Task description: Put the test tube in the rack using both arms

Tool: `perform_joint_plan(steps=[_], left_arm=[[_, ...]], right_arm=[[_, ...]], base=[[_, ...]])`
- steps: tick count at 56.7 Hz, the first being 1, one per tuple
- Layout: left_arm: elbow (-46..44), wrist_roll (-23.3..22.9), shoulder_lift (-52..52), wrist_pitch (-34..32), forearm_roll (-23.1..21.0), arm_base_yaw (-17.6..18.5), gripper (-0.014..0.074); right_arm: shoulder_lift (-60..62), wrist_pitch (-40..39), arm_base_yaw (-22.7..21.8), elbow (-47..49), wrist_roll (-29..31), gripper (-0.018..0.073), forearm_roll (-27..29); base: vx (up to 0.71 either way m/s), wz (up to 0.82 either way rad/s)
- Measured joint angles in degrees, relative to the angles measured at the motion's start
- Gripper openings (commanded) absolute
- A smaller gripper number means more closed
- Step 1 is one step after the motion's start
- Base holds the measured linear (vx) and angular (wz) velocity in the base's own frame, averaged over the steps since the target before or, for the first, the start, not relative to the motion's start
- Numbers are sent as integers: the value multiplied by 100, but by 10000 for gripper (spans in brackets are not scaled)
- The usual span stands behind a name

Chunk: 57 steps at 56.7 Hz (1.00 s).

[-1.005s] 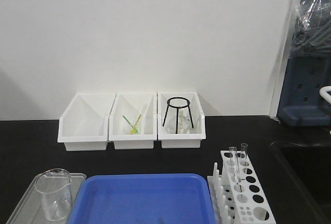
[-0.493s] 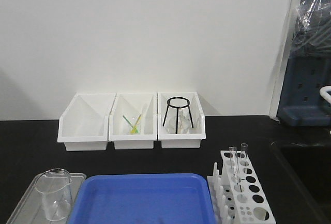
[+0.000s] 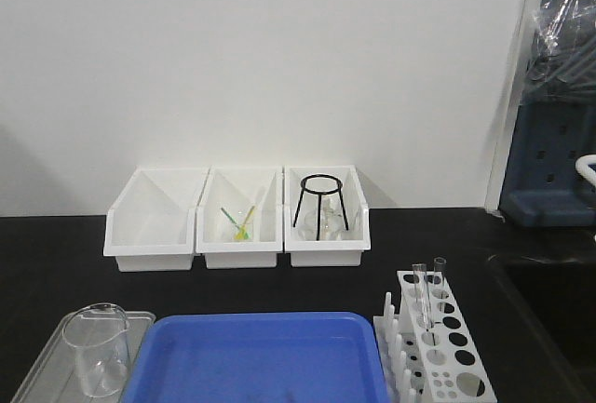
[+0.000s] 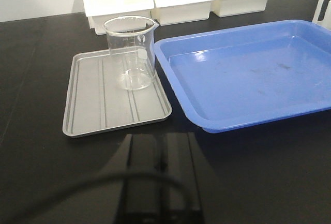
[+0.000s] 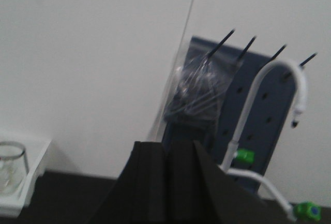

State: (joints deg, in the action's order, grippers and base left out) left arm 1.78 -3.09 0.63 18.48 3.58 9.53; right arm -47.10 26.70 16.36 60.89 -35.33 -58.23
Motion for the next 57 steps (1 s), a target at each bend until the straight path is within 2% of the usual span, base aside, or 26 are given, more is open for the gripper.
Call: perform_joint_plan(steps=[7, 10, 14, 19, 28, 40, 48, 57], left_arm=[[0, 0, 0, 0, 0, 0, 159], [0, 0, 0, 0, 0, 0, 159], [0, 0, 0, 0, 0, 0, 159], [0, 0, 0, 0, 0, 0, 159], [0, 0, 0, 0, 0, 0, 159], [0, 0, 0, 0, 0, 0, 159], [0, 0, 0, 0, 0, 0, 159], [0, 0, 0, 19, 0, 0, 159]], right_arm=[[98, 19, 0, -319, 1495, -11, 1833], [194, 19, 0, -453, 2034, -11, 2457], [422, -44, 0, -693, 2517, -11, 3166], [848, -200, 0, -1113, 2823, -11, 3700], [2056, -674, 0, -2374, 2922, -11, 4091], [3712, -899, -77, -3964, 2709, -11, 4254], [4599, -906, -673, -4733, 2430, -11, 4302], [4787, -1127, -1363, -5313, 2373, -11, 4558]], base=[[0, 0], [0, 0], [0, 0], [0, 0], [0, 0], [0, 0], [0, 0], [0, 0]])
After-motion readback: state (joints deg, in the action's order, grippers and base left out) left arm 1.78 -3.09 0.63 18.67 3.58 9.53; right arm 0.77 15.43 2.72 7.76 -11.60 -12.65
